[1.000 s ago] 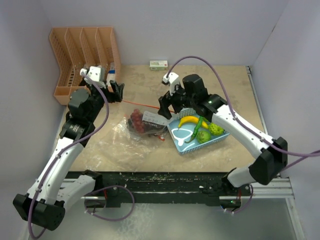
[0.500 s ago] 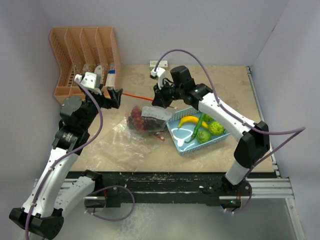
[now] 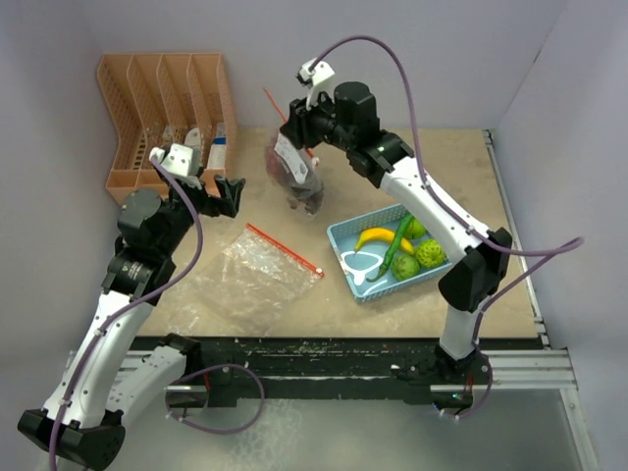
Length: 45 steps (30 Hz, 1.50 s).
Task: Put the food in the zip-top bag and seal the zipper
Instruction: Place the zipper food storage bag at the center of the board, then pick up the zipper food storage bag at the center of the board.
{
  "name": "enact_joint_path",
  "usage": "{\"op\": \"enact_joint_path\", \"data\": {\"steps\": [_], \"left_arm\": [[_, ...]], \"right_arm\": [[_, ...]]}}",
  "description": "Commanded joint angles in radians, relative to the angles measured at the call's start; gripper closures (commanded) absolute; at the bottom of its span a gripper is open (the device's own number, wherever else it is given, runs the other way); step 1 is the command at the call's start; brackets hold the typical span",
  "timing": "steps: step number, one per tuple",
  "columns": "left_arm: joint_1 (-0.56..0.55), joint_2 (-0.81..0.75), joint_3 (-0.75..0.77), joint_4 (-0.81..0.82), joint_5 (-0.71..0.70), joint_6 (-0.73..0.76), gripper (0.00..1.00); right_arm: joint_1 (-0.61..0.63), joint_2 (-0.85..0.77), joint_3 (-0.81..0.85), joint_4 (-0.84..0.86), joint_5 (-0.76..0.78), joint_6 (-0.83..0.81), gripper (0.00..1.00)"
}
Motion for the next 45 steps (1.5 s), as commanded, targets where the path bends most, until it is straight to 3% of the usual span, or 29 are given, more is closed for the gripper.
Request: {"op": "enact_joint_path", "data": {"steps": [1, 5, 9, 13, 19, 27, 35, 36, 43, 45], "left_arm": [[0.003, -0.019, -0.016, 0.015, 0.038, -0.013, 0.0], [0.004, -0.027, -0.024, 0.009, 0.02, -0.011, 0.01], [0.003, -0.02, -0.028, 0.001, -0.058, -0.072, 0.01], [0.004, -0.002, -0.033, -0.013, -0.085, -0.098, 0.01], [0.004, 0.045, -0.03, -0.044, -0.096, -0.135, 0.01], [0.003, 0.021, -0.031, -0.081, -0.093, -0.13, 0.01], [0.003, 0.003, -0.052, -0.136, -0.11, -0.131, 0.01], [0.003, 0.003, -0.057, -0.136, -0.109, -0.133, 0.01], [0.004, 0.008, -0.079, -0.138, -0.102, -0.152, 0.01], [0.004, 0.008, -0.088, -0.141, -0.099, -0.159, 0.01]], "right_arm": [[-0.005, 0.042, -0.029, 0.071, 0.156, 0.027, 0.46], [-0.005, -0.026, -0.147, 0.081, 0.156, 0.042, 0.28], [0.021, -0.128, -0.291, 0.084, 0.07, 0.063, 0.29], [0.125, -0.21, -0.474, 0.075, 0.065, 0.081, 0.32], [0.184, -0.124, -0.627, 0.08, -0.016, 0.179, 0.36], [0.183, 0.119, -0.497, -0.101, 0.048, 0.207, 0.37], [0.166, 0.165, -0.518, -0.096, 0.079, 0.203, 0.36], [0.166, 0.166, -0.528, -0.096, 0.079, 0.197, 0.37], [0.17, 0.171, -0.632, -0.007, 0.029, 0.215, 0.75], [0.172, 0.162, -0.668, 0.033, 0.024, 0.237, 0.8]]}}
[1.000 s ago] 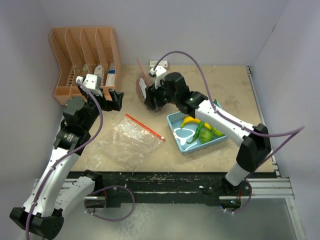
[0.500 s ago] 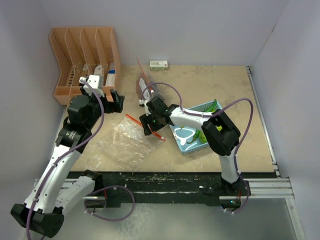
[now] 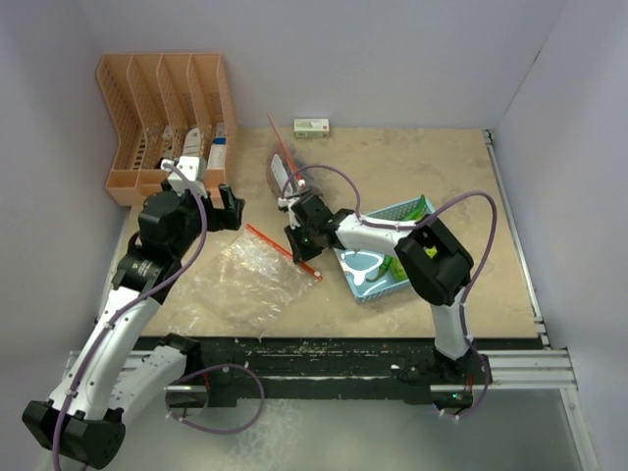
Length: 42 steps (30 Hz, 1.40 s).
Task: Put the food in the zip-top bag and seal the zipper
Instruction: Pick up the zipper food storage bag at the center of the board.
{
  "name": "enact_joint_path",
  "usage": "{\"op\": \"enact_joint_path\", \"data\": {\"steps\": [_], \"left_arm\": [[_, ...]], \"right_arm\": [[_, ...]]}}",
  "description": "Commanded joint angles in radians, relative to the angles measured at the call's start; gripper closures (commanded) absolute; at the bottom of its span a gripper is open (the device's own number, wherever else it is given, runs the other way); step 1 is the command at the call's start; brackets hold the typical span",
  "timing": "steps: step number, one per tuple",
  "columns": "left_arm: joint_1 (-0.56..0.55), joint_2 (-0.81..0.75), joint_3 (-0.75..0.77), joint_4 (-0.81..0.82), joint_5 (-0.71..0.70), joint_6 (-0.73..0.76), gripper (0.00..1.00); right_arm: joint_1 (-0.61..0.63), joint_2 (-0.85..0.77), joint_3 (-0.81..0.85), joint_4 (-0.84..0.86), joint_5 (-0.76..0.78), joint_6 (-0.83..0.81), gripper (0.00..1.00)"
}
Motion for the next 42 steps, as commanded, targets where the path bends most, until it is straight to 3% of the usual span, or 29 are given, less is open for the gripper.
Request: {"op": "enact_joint_path", "data": {"steps": [1, 2, 5, 8, 10, 14, 15, 28, 31, 36, 42], "left_arm": [[0.003, -0.009, -0.019, 0.015, -0.002, -0.028, 0.01], [0.004, -0.01, -0.023, 0.013, 0.001, -0.033, 0.01], [0.004, -0.016, -0.042, 0.008, 0.015, -0.046, 0.01], [0.003, -0.02, -0.051, 0.006, 0.022, -0.055, 0.01], [0.003, -0.023, -0.052, 0.009, 0.022, -0.055, 0.01], [0.004, -0.025, -0.055, 0.009, 0.021, -0.053, 0.01], [0.003, -0.025, -0.057, 0.011, 0.022, -0.053, 0.01], [0.003, -0.015, -0.043, 0.013, 0.106, -0.112, 0.01], [0.003, 0.017, -0.04, 0.018, 0.153, -0.196, 0.01], [0.004, 0.159, -0.043, 0.092, 0.354, -0.401, 0.02], [0.004, 0.288, -0.086, 0.333, 0.568, -0.657, 0.04]], "right_arm": [[0.004, -0.033, -0.082, 0.068, -0.022, 0.046, 0.8], [0.007, -0.036, -0.094, 0.074, -0.012, 0.053, 0.79], [0.021, -0.037, -0.114, 0.077, 0.037, 0.074, 0.52], [0.043, -0.028, -0.113, 0.053, 0.111, 0.095, 0.48], [0.061, -0.021, -0.111, 0.028, 0.175, 0.117, 0.55], [0.081, -0.014, -0.113, -0.03, 0.294, 0.155, 0.98], [0.084, -0.016, -0.113, -0.041, 0.314, 0.159, 1.0], [0.085, -0.312, -0.012, -0.049, 0.392, 0.107, 1.0], [0.085, -0.359, -0.031, -0.011, 0.371, 0.093, 1.0], [0.085, -0.431, -0.087, 0.071, 0.363, 0.073, 1.0], [0.085, -0.517, -0.15, 0.164, 0.323, 0.02, 1.0]]}}
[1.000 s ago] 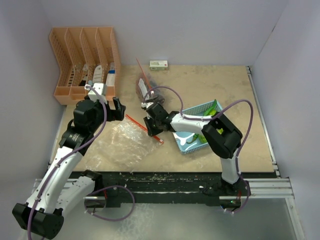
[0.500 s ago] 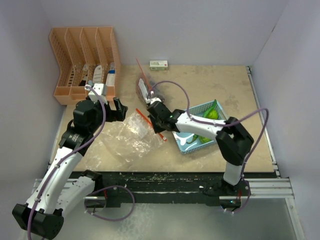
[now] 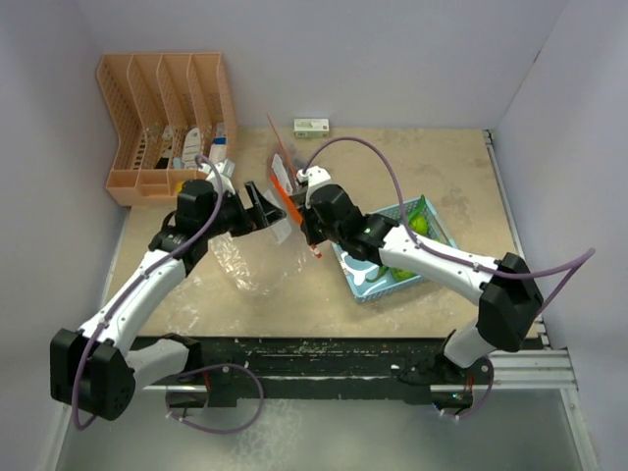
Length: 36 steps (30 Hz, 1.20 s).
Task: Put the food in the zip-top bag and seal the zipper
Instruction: Pick up the zipper food storage bag at the center of the board.
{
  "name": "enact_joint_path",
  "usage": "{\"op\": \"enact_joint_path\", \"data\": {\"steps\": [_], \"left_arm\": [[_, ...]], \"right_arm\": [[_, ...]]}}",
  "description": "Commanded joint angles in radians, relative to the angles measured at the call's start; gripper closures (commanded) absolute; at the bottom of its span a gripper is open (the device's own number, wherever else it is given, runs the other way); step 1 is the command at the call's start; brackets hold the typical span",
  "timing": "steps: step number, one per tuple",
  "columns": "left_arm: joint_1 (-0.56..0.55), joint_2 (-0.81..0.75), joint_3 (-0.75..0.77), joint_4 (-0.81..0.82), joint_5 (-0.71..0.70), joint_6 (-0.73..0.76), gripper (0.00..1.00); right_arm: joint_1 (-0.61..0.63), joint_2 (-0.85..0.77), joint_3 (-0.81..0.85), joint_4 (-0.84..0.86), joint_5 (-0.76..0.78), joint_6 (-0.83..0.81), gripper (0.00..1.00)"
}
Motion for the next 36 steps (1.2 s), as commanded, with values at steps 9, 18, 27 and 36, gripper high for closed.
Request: {"op": "enact_joint_path", "data": {"steps": [9, 18, 27, 36], "left_arm": [[0.003, 0.107, -0.034, 0.314, 0.224, -0.336, 0.09], [0.002, 0.133, -0.056, 0.34, 0.184, -0.345, 0.18], [0.002, 0.145, -0.06, 0.367, 0.166, -0.33, 0.27], [0.002, 0.144, -0.087, 0.41, 0.186, -0.331, 0.7]], "right_arm": [[0.003, -0.138, -0.084, 0.169, -0.087, -0.093, 1.0], [0.038, -0.18, -0.103, 0.19, -0.116, -0.129, 1.0], [0.09, -0.188, -0.101, 0.185, -0.127, -0.16, 1.0], [0.103, -0.181, -0.09, 0.179, -0.119, -0.16, 1.0]]}}
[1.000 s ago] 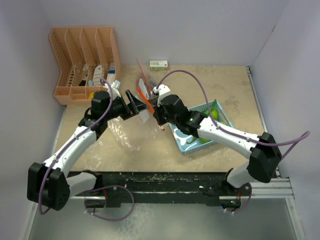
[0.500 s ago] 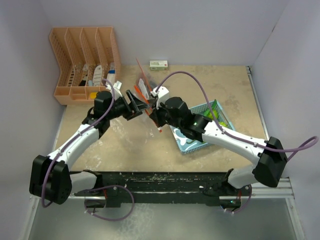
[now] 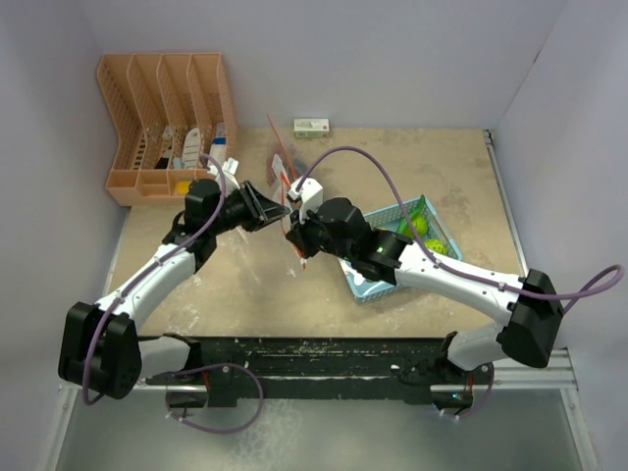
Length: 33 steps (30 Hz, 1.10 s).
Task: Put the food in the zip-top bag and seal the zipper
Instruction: Pick up the zipper food storage bag at the center of the board.
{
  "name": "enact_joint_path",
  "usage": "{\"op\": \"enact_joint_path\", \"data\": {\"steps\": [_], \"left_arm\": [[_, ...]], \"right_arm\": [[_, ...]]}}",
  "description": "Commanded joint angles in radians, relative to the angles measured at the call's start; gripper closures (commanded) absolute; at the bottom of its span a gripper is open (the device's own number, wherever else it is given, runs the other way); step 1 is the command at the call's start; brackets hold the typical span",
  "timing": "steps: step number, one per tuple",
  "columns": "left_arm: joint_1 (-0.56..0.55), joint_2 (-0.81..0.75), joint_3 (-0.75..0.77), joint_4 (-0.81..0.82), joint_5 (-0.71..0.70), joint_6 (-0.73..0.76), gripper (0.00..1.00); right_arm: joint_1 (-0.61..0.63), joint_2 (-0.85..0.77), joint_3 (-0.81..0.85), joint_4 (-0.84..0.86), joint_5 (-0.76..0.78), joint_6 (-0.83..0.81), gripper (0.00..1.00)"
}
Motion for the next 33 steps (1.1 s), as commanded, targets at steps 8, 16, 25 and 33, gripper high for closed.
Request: {"op": "enact_joint_path", "data": {"steps": [8, 16, 25, 33], "left_arm": [[-0.001, 0.028, -0.018, 0.094, 0.044, 0.005, 0.57], [-0.008, 0.042, -0.017, 0.1, 0.057, 0.028, 1.0], [-0.011, 0.001, 0.013, 0.043, 0.036, 0.139, 1.0], [-0.011, -0.1, 0.041, -0.127, -0.027, 0.308, 1.0]], "right_arm": [[0.015, -0.003, 0.034, 0.014, -0.004, -0.026, 1.0], [0.018, 0.013, 0.051, 0.014, -0.009, -0.033, 1.0], [0.02, -0.02, 0.065, -0.057, 0.104, 0.041, 0.5], [0.01, -0.098, 0.104, -0.149, 0.291, 0.116, 0.21]]}}
